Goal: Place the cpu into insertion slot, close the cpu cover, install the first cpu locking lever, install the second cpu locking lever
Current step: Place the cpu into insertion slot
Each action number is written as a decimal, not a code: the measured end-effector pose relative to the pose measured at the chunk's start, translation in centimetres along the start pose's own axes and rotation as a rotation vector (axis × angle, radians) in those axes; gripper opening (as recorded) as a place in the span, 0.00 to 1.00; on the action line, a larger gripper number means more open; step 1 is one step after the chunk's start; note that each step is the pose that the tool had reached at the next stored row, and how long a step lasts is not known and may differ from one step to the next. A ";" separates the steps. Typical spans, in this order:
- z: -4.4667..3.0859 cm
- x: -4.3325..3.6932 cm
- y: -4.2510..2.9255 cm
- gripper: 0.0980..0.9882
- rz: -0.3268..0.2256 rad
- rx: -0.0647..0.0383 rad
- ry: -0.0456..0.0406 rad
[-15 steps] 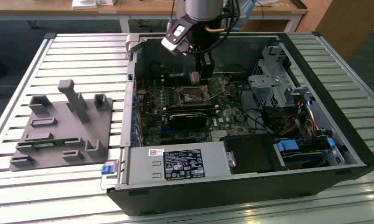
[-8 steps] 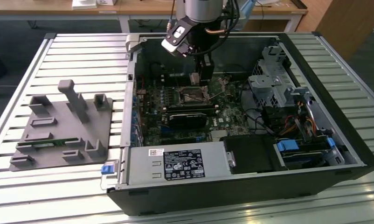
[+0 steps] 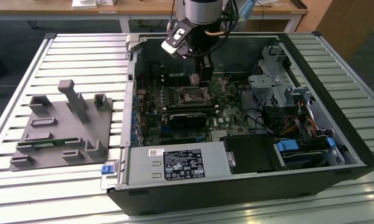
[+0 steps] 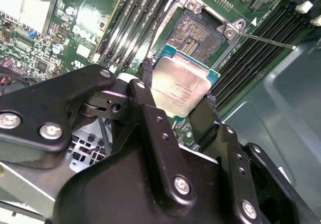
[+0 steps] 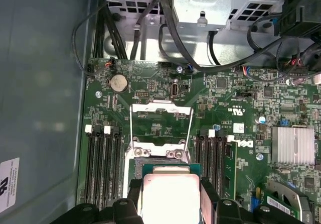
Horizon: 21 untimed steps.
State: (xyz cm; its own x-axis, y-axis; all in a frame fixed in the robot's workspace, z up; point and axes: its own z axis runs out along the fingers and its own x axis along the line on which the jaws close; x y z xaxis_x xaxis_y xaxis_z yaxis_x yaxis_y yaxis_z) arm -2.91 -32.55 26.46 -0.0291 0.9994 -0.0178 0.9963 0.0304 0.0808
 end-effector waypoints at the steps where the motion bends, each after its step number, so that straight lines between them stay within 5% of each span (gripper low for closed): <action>1: 0.09 0.04 -0.01 0.50 0.000 0.000 -0.0002; 8: 0.94 0.62 -0.25 0.50 0.000 -0.008 -0.0060; 12: 1.42 0.78 -1.05 0.50 0.000 -0.019 -0.0114; 21: 3.04 0.86 -1.21 0.50 0.025 -0.019 -0.0142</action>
State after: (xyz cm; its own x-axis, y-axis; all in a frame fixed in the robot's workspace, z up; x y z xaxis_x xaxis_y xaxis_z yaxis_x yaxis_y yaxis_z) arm -3.89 -31.78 23.32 -0.0028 0.9996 -0.0296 0.9949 0.0057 0.1007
